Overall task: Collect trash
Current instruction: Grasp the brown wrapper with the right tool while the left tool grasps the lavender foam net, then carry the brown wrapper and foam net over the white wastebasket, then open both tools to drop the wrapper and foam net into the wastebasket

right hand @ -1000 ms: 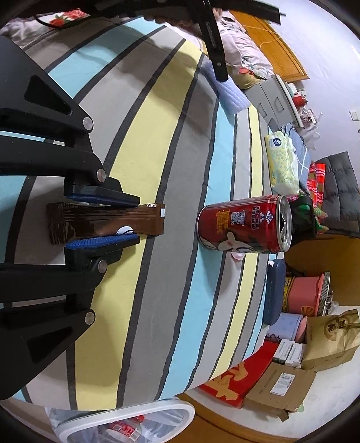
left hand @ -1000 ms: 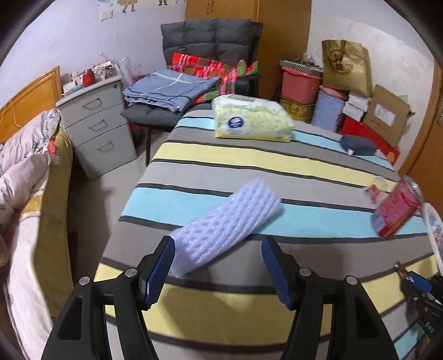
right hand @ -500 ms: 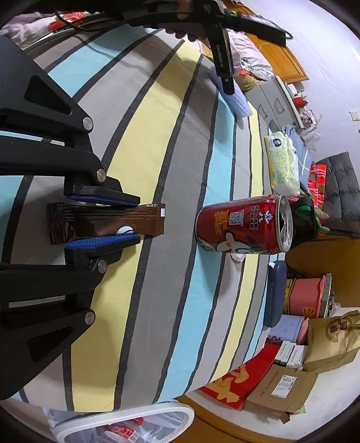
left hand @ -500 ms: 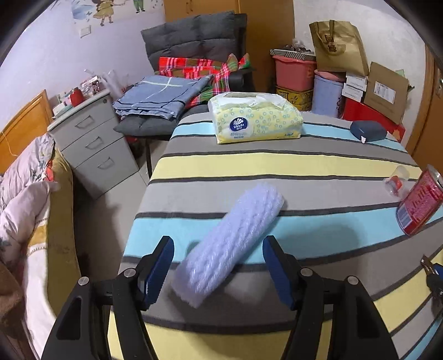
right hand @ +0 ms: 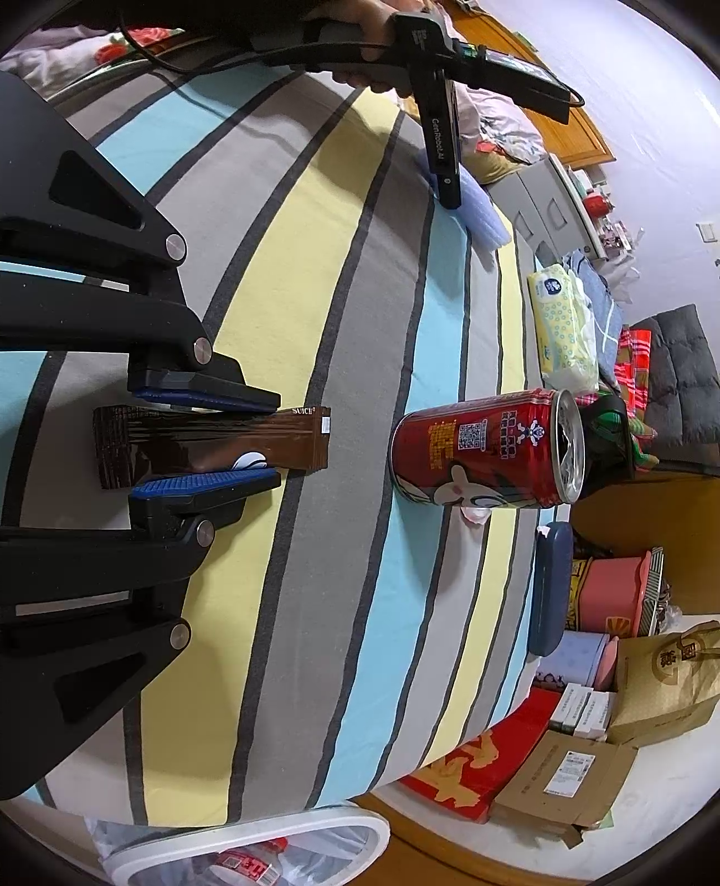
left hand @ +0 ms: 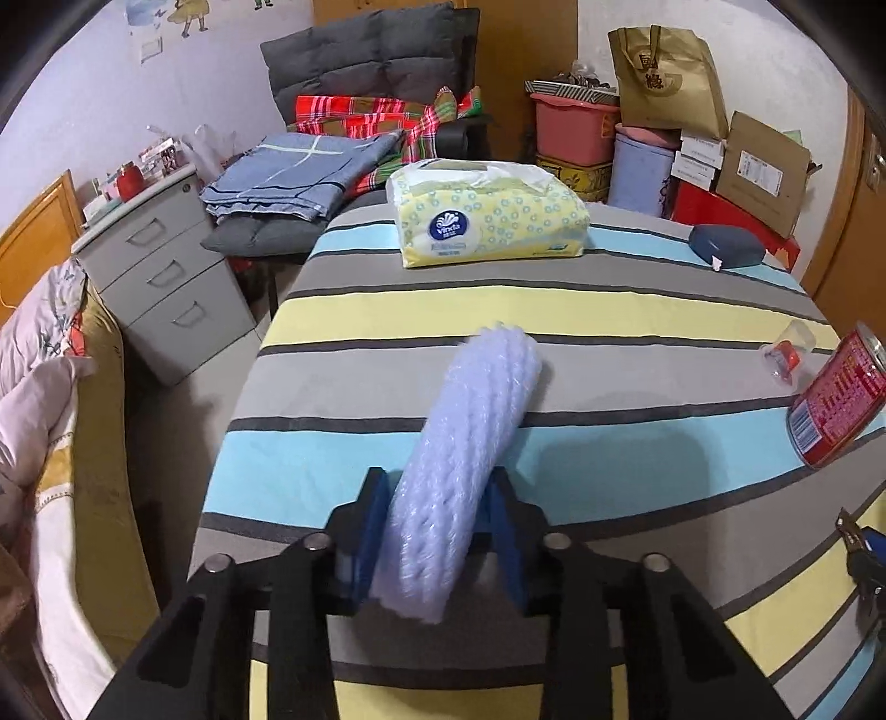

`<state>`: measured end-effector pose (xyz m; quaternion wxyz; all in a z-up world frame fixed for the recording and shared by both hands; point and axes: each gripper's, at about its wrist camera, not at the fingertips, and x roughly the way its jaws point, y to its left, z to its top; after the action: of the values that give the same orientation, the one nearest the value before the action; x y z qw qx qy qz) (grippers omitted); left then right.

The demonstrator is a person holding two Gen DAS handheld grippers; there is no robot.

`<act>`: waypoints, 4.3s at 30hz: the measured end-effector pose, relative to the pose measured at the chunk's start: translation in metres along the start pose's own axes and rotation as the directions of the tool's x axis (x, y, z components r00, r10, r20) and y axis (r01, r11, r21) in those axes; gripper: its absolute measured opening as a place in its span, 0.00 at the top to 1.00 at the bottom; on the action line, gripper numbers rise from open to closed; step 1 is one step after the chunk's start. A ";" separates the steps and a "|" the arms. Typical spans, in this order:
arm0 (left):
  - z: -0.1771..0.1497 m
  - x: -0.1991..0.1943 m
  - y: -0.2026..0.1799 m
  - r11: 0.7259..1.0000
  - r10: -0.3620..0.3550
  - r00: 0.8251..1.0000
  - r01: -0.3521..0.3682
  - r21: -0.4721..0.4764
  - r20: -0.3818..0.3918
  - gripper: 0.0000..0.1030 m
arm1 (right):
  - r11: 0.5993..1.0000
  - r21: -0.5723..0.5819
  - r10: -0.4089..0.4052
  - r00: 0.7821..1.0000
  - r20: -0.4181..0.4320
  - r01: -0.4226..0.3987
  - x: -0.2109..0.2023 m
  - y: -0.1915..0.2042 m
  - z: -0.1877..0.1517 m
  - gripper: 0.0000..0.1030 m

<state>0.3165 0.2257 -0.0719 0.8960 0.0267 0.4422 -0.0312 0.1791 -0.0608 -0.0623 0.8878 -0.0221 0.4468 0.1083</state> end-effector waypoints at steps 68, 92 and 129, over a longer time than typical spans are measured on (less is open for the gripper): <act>-0.023 -0.159 -0.386 0.869 -0.459 0.880 0.415 0.269 0.123 0.75 | 0.946 0.281 -0.248 0.919 0.305 0.162 -0.140 -0.199 -0.045 0.79; -0.017 -0.089 -0.493 0.832 -0.474 0.880 0.455 0.316 -0.021 0.75 | 0.932 0.328 -0.225 0.954 0.200 0.151 -0.109 -0.277 -0.048 0.79; -0.008 -0.110 -0.440 0.874 -0.449 0.891 0.421 0.242 0.072 0.42 | 0.928 0.322 -0.257 0.947 0.191 0.187 -0.108 -0.266 -0.044 0.48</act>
<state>0.2088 -0.2090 0.0014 0.8835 0.0235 0.3730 -0.2824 0.1384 -0.3452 -0.0179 0.9330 0.0748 0.3466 -0.0608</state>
